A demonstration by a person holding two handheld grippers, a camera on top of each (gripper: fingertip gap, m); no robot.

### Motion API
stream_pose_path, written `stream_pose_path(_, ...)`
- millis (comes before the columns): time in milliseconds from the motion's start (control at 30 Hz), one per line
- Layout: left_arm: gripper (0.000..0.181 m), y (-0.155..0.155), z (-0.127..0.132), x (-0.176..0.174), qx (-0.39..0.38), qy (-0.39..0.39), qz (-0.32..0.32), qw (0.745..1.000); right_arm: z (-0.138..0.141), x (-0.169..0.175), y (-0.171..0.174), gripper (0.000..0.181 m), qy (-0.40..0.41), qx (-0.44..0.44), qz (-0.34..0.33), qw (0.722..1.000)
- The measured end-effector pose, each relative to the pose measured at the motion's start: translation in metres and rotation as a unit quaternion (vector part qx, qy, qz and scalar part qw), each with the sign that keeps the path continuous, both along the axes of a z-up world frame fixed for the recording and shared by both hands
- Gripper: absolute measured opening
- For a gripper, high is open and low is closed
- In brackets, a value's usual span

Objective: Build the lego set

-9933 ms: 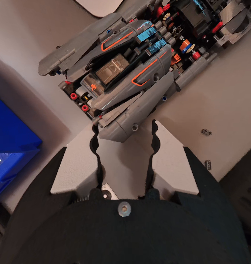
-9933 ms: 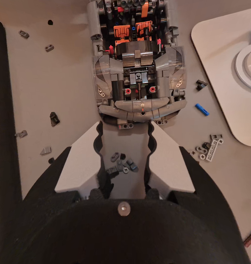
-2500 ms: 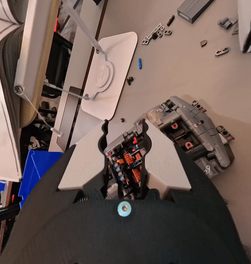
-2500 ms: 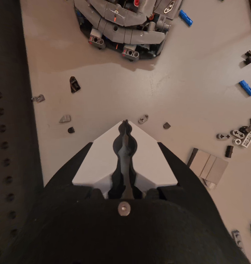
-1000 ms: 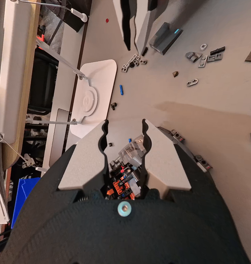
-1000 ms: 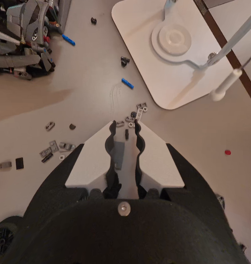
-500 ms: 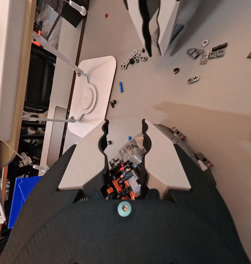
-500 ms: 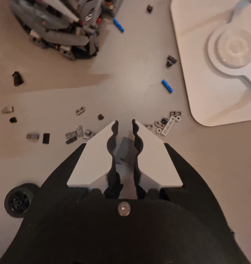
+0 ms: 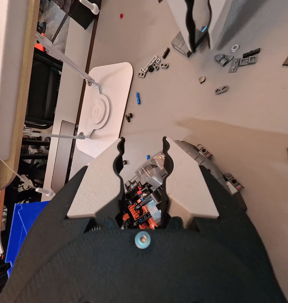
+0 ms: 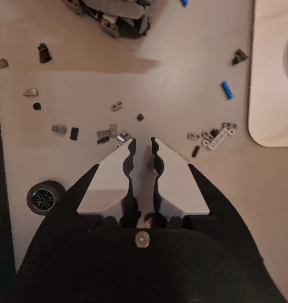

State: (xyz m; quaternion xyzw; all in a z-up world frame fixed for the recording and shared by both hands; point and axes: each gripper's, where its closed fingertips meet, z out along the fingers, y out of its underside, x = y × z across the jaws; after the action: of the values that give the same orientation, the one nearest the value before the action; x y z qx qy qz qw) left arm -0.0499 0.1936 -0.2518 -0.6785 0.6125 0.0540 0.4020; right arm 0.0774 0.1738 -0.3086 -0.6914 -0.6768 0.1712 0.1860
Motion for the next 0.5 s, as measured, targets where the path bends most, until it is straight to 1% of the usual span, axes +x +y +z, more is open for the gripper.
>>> stream_pose_path(100, 0.045, -0.001, 0.000, 0.000, -0.002, -0.002, -0.002, 1.000, 0.014, 0.019, 0.022, 0.017, 0.009, 0.025, -0.042, 0.999)
stream_pose_path(267, 0.044, -0.002, -0.001, 0.000, -0.004, -0.003, -0.003, 1.000, 0.034, 0.061, 0.062, 0.017, 0.031, 0.051, -0.140, 0.988)
stream_pose_path(400, 0.044, -0.002, -0.003, 0.001, -0.012, -0.004, -0.003, 1.000, 0.037, 0.095, 0.081, 0.017, 0.033, 0.059, -0.202, 0.977)
stream_pose_path(500, 0.044, -0.002, -0.005, 0.002, -0.014, -0.002, -0.004, 1.000, 0.038, 0.114, 0.087, 0.017, 0.031, 0.061, -0.226, 0.972)
